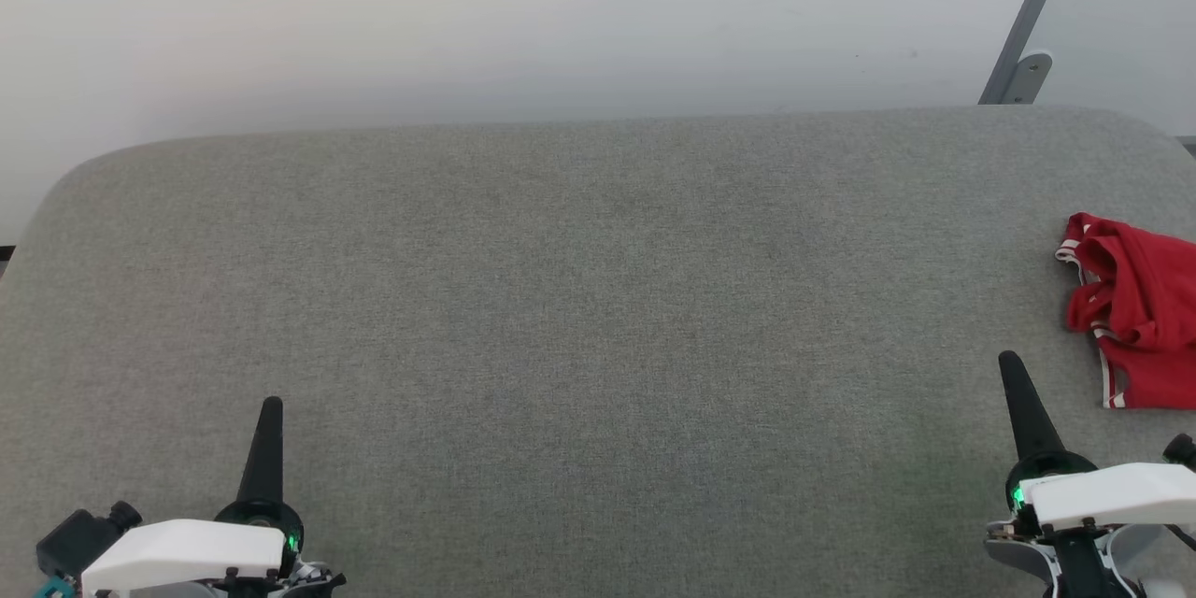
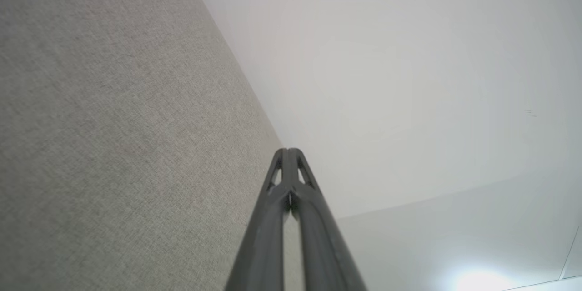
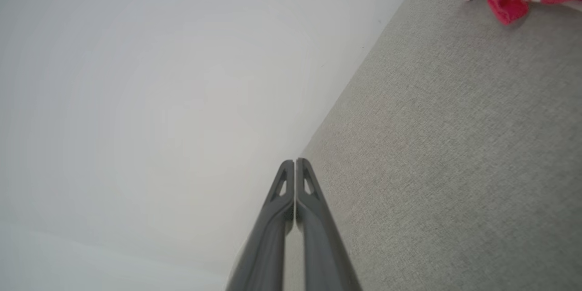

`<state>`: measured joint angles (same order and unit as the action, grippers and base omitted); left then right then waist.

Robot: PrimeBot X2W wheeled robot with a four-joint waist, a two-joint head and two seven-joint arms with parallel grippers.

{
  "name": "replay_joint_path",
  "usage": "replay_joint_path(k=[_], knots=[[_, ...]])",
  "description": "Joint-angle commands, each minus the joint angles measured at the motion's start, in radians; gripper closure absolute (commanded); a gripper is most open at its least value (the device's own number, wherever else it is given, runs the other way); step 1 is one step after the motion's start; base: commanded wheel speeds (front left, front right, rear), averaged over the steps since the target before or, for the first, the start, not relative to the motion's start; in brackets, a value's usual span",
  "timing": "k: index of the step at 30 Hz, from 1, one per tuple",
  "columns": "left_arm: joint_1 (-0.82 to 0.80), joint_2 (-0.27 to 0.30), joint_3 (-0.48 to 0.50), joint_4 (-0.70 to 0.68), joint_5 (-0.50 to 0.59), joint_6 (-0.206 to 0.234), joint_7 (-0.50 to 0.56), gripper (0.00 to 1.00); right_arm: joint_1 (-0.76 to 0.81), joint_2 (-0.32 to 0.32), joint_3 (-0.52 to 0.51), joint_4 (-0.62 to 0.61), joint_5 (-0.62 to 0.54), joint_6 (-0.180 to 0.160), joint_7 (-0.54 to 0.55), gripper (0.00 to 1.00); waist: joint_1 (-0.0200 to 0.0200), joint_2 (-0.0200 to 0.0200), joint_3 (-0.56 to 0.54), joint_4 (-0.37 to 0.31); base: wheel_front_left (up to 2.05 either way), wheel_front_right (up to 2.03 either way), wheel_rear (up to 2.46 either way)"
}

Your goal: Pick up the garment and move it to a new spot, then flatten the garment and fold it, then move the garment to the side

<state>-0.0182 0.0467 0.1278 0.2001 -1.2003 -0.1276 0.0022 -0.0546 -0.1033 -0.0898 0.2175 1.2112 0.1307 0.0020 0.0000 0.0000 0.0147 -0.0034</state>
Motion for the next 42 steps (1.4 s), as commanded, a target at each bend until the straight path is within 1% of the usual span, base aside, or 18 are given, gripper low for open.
replay_joint_path(k=[1,23,42], knots=[[-0.024,0.006,-0.002,-0.004,-0.034,-0.003,0.008,1.00,-0.022,0.001,-0.003,-0.004,0.028,0.000,0.009,1.00,0.0000,0.0000,0.000,0.000,0.00,0.00,0.00],[-0.060,0.006,-0.007,0.020,-0.216,-0.004,0.059,1.00,-0.040,0.027,-0.014,0.011,0.206,0.000,0.061,1.00,0.0000,0.0000,-0.005,0.002,0.00,0.00,0.00],[-0.084,0.006,-0.011,0.037,-0.342,-0.005,0.096,1.00,-0.053,0.045,-0.023,0.023,0.330,0.000,0.097,1.00,0.0000,0.0000,-0.009,0.003,0.00,0.00,0.00]])
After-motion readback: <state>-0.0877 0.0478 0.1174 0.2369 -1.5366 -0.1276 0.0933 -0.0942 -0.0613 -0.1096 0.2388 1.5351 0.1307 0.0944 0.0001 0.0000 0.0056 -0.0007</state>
